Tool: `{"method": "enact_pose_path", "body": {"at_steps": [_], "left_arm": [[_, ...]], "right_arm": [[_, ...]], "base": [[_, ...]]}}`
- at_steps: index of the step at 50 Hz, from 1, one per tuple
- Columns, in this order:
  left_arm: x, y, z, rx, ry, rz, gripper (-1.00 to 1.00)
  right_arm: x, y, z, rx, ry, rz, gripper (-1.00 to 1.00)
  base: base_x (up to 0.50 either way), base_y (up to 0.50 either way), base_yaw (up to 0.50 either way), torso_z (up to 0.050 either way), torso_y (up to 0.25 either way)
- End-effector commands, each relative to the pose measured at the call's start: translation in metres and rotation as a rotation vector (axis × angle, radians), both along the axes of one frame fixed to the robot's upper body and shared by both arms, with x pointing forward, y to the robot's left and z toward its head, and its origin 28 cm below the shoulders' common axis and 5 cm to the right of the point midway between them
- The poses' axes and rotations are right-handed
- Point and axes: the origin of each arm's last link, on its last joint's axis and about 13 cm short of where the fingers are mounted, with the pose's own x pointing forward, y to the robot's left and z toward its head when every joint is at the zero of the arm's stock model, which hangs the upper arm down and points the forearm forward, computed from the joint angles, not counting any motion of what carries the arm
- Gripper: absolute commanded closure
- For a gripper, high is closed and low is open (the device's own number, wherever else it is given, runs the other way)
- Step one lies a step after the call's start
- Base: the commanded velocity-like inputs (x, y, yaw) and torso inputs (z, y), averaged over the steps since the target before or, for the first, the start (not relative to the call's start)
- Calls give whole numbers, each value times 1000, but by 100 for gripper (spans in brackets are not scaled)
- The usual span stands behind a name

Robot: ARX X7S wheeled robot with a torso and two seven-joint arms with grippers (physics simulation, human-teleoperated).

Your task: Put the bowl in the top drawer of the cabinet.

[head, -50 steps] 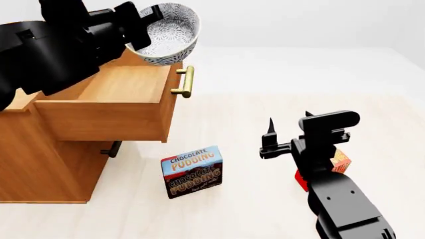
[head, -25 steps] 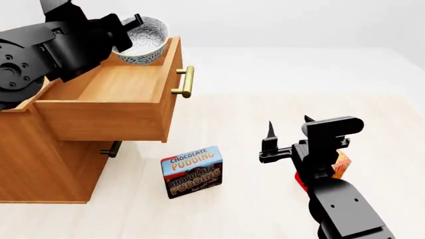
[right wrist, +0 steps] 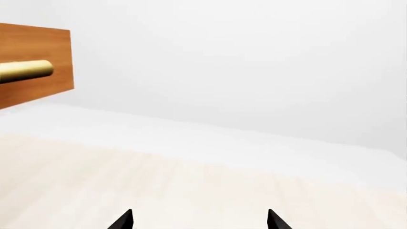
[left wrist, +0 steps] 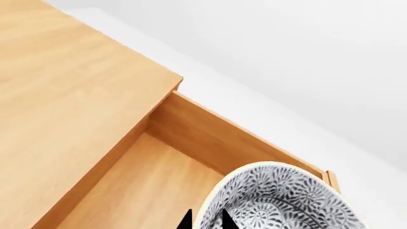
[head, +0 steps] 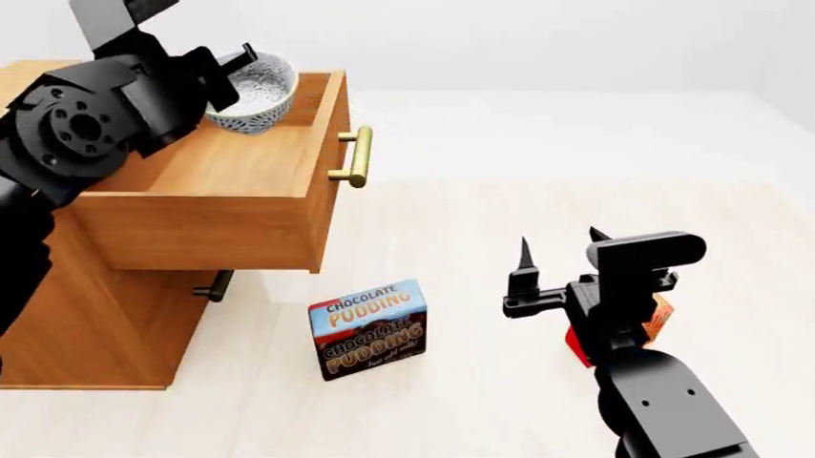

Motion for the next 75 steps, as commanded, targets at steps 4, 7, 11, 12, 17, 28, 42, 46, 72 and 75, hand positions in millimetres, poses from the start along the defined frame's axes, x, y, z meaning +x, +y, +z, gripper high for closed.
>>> {"method": "enact_pose_path", "body": {"at_steps": [4, 7, 11, 12, 17, 28, 42, 46, 72, 75], "left_arm": [[14, -6, -11, 27, 44, 24, 100], [15, -8, -13, 33, 55, 27, 100], [15, -8, -17, 39, 71, 46, 100], [15, -8, -18, 41, 74, 52, 100], [15, -9, -21, 48, 94, 81, 100], [16, -12, -28, 54, 130, 120, 100], [17, -17, -35, 61, 168, 142, 100], [17, -15, -33, 74, 165, 172, 100], [18, -8, -30, 80, 155, 243, 100], [18, -8, -31, 79, 155, 241, 100]], "right_arm": [[0, -3, -3, 5, 6, -14, -100], [0, -3, -3, 6, 7, -13, -100], [-1, -5, -4, 7, 8, -18, -100], [-1, -5, -4, 7, 8, -19, -100], [-2, -6, -4, 6, 10, -22, -100], [-4, -8, -2, 98, 48, 21, -100], [-3, -8, -4, 96, 59, 32, -100], [-3, -9, -5, 90, 59, 27, -100], [-3, -10, -10, 69, 65, 17, -100], [-2, -10, -11, 69, 66, 17, -100]], "base": [[0, 0, 0, 0, 0], [0, 0, 0, 0, 0], [0, 0, 0, 0, 0], [0, 0, 0, 0, 0], [0, 0, 0, 0, 2], [0, 0, 0, 0, 0], [0, 0, 0, 0, 1], [0, 0, 0, 0, 0], [0, 0, 0, 1, 0], [0, 0, 0, 0, 0]]}}
